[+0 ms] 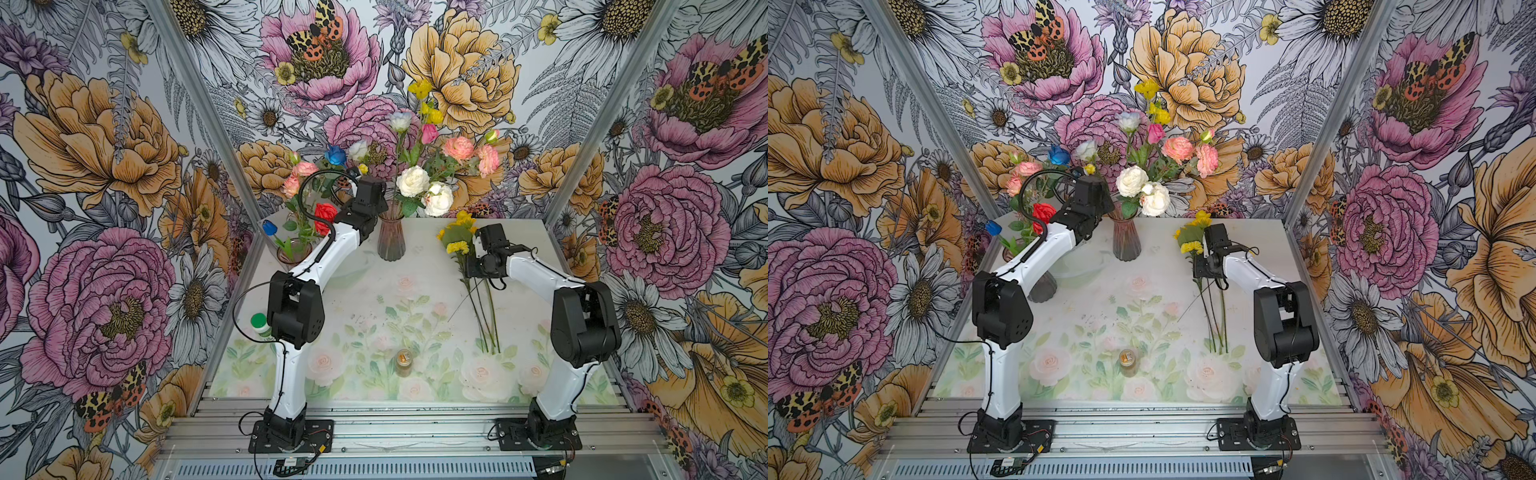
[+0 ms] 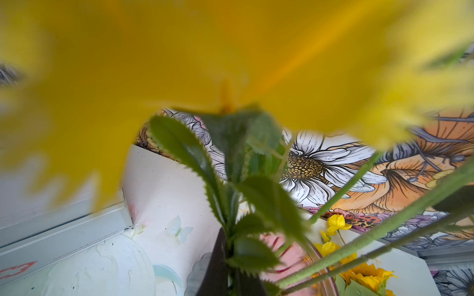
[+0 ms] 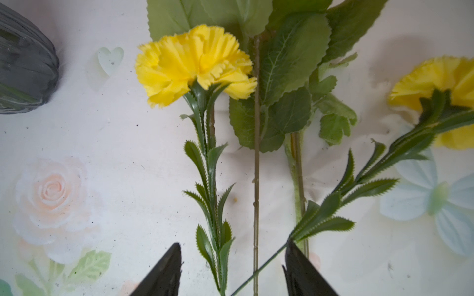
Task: Pick out yellow flowers from the vase
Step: Pick up the flower from the vase.
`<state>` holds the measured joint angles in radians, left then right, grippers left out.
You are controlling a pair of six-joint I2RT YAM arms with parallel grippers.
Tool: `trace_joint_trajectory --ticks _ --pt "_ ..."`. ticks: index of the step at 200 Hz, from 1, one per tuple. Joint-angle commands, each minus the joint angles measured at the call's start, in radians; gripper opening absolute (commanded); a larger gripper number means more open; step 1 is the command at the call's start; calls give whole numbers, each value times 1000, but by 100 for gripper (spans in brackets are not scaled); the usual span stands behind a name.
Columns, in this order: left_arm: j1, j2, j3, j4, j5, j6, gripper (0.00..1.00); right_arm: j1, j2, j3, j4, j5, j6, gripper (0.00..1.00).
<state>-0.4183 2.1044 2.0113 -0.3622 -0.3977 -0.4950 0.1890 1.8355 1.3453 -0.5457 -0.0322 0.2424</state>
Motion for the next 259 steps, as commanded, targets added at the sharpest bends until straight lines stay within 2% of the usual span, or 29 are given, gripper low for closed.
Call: trace_joint_trajectory --ticks 1,54,110,187,222,259 --pt "-23 -83 22 0 -32 70 0 0 -51 -8 2 -16 6 65" --pt "-61 -111 47 0 0 138 0 1 -105 -37 10 -30 7 65" --pt "-103 -113 138 -57 38 245 0 -1 -174 -69 25 -51 13 65" --pt "-120 -211 136 -112 75 350 0 4 -283 -130 79 -107 15 65" --pt "-107 -274 110 -131 71 380 0 45 -361 -187 145 -137 2 65" --pt "-76 -336 142 -173 100 377 0 116 -406 -222 175 -159 -30 65"
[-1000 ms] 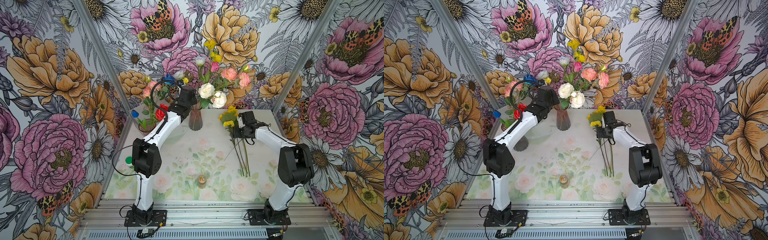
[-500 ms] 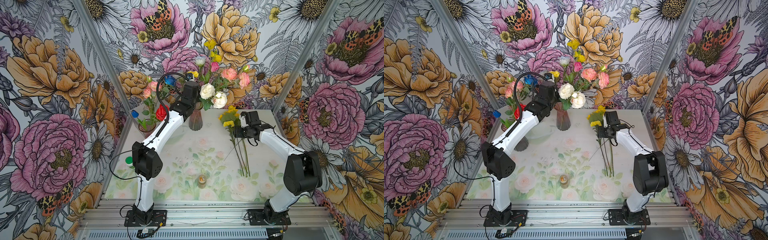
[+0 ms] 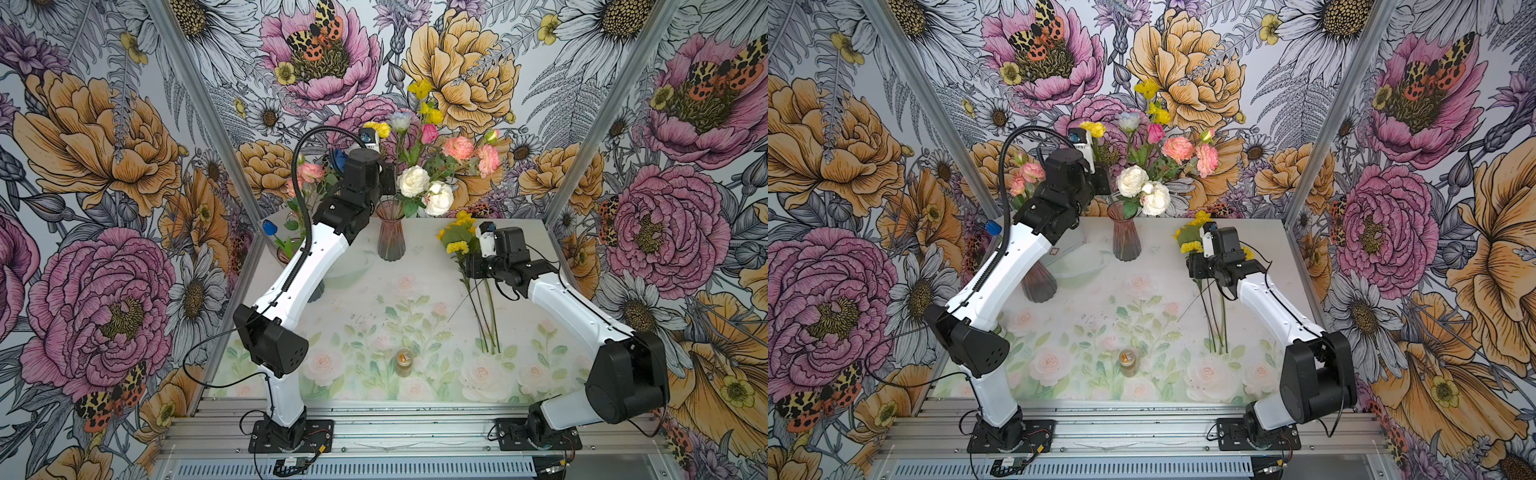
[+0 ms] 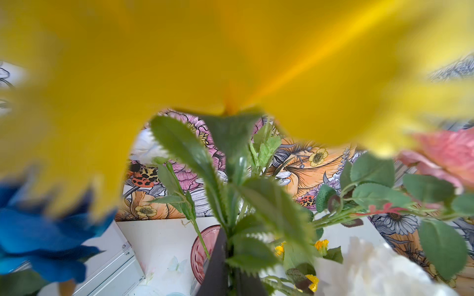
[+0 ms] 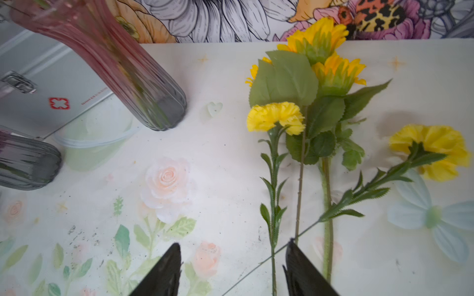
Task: Pick out yellow flowers from the vase
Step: Pick up the flower from the vase.
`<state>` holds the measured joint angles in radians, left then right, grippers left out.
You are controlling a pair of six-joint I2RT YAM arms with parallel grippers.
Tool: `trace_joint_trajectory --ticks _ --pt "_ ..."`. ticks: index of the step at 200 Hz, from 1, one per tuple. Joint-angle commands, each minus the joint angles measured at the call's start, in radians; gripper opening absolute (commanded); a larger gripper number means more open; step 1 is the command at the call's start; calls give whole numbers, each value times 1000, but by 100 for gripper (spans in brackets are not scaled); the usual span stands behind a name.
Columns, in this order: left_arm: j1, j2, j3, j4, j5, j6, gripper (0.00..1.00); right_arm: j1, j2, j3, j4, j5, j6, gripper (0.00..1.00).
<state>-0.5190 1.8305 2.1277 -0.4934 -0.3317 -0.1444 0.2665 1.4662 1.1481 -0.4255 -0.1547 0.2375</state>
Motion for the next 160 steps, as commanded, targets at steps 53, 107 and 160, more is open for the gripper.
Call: trace_joint_trajectory --ticks 53,107,160 --pt "32 -115 5 -106 159 -82 0 114 -157 -121 175 -103 -50 65" --pt "37 -195 -93 -139 203 -121 0 168 -229 -201 297 -155 -43 65" --pt "-10 -233 -223 -137 286 -204 0 209 -242 -210 380 -169 -51 65"
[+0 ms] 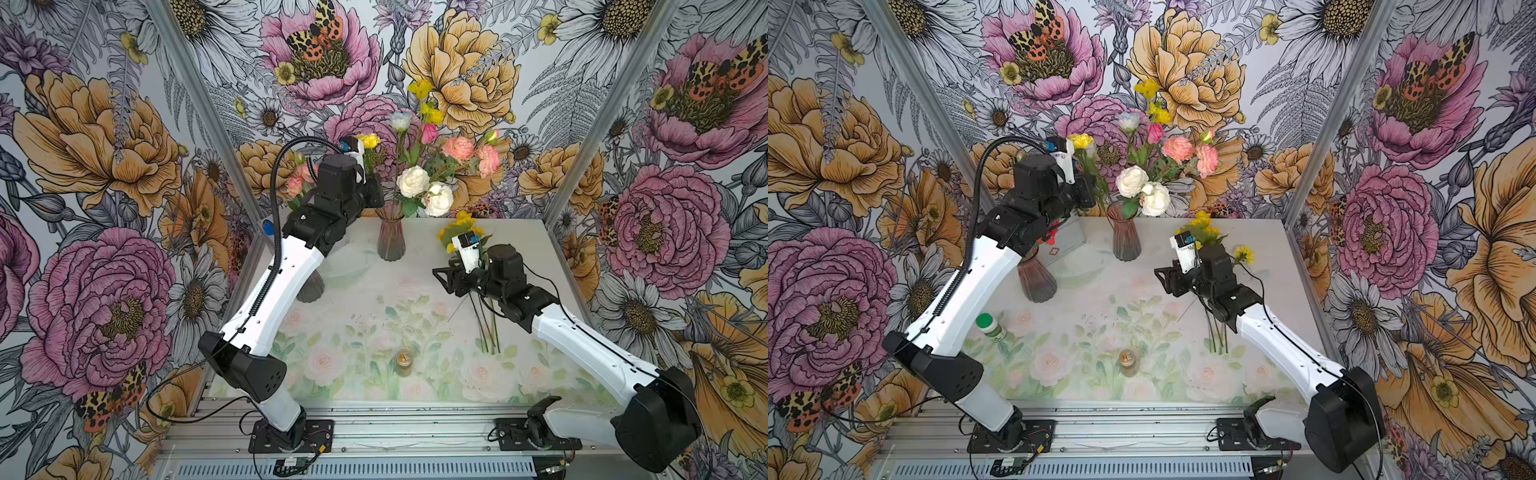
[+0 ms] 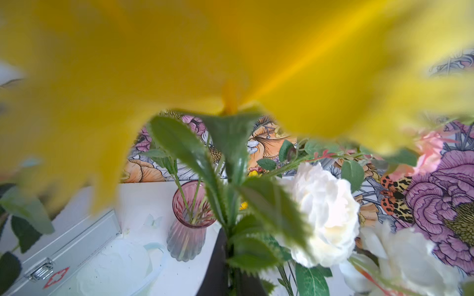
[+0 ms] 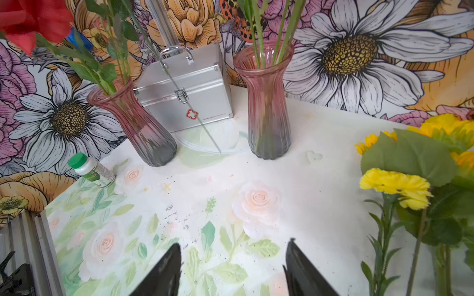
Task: Pick out yellow flowers from the vase
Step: Pick up the flower from the vase, then place the flower at the center of the board.
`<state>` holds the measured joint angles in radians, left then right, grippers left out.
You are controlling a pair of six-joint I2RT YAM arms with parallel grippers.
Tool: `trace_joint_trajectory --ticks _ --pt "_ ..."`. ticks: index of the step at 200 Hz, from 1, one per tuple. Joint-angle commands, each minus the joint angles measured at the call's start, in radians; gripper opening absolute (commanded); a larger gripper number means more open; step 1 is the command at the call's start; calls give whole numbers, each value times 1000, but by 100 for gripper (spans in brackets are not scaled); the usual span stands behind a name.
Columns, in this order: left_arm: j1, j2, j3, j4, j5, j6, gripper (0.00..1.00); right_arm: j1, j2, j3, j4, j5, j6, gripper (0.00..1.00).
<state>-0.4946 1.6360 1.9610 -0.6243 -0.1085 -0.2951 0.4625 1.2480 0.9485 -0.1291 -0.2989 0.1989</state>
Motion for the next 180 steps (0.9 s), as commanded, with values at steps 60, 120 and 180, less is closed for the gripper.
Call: trace_joint_trajectory --ticks 60,120,180 --pt "-78 -58 -168 -3 124 -168 0 27 27 12 217 -77 54 64" --pt "-94 -91 -247 -2 149 -212 0 62 119 52 316 -117 109 64" --pt "-109 -108 -300 3 136 -231 0 129 217 149 313 -97 105 59"
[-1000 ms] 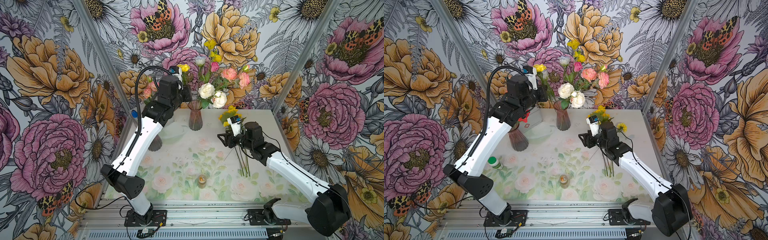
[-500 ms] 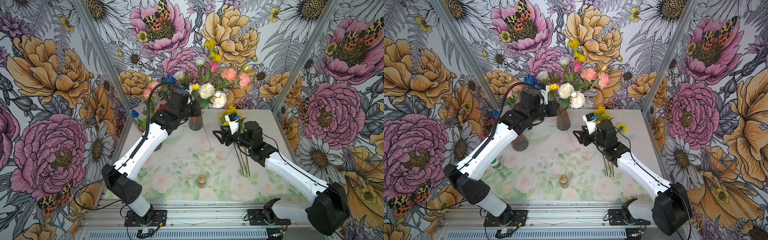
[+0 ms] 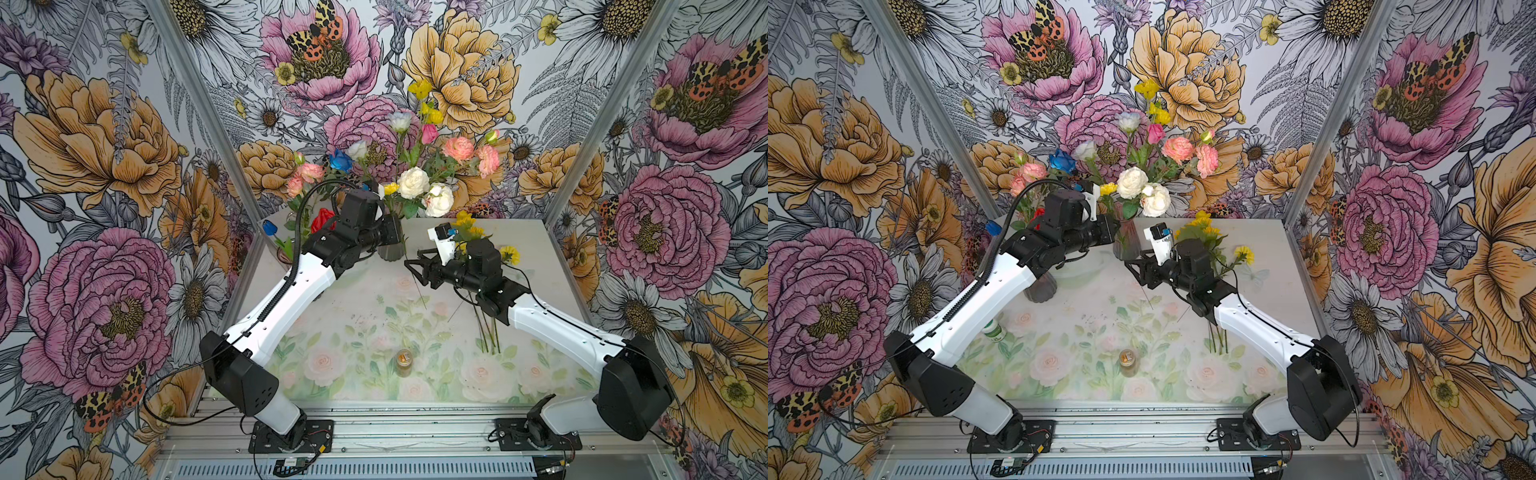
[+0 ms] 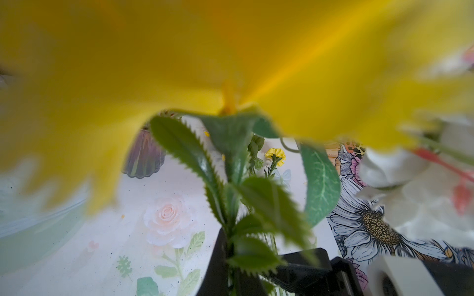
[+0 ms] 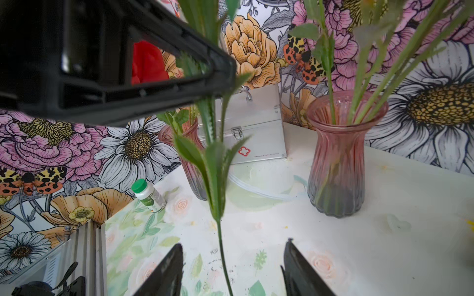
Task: Pick out yellow flowers from the vase
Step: Place the flower at the center of the board.
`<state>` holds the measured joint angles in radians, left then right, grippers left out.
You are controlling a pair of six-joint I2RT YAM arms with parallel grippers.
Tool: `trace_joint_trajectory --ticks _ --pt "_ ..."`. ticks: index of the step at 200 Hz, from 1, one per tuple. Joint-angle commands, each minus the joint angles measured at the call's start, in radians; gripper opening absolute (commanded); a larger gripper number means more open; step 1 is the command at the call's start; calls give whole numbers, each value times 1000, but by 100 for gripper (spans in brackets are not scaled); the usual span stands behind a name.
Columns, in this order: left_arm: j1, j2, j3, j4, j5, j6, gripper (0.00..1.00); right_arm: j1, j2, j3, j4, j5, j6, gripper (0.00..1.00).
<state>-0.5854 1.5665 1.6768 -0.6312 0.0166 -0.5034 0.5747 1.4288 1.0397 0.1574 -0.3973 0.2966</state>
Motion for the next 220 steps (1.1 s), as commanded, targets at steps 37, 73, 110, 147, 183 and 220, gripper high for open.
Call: trace_joint_trajectory --ticks 37,73,110,147,183,220 --pt "-23 -48 -28 11 8 -29 0 31 74 94 13 22 9 45" --pt "-24 -53 -35 11 -7 -20 0 43 78 96 5 30 4 16" --pt "-25 -61 -56 11 -51 4 2 53 71 104 -43 55 -21 0" --pt "-24 -68 -63 10 -63 20 59 57 64 110 -77 63 -40 0" --pt "-3 -116 -74 8 -93 45 99 67 45 123 -155 87 -90 0" --pt "37 -166 -87 8 -90 53 99 67 36 116 -271 86 -138 0"
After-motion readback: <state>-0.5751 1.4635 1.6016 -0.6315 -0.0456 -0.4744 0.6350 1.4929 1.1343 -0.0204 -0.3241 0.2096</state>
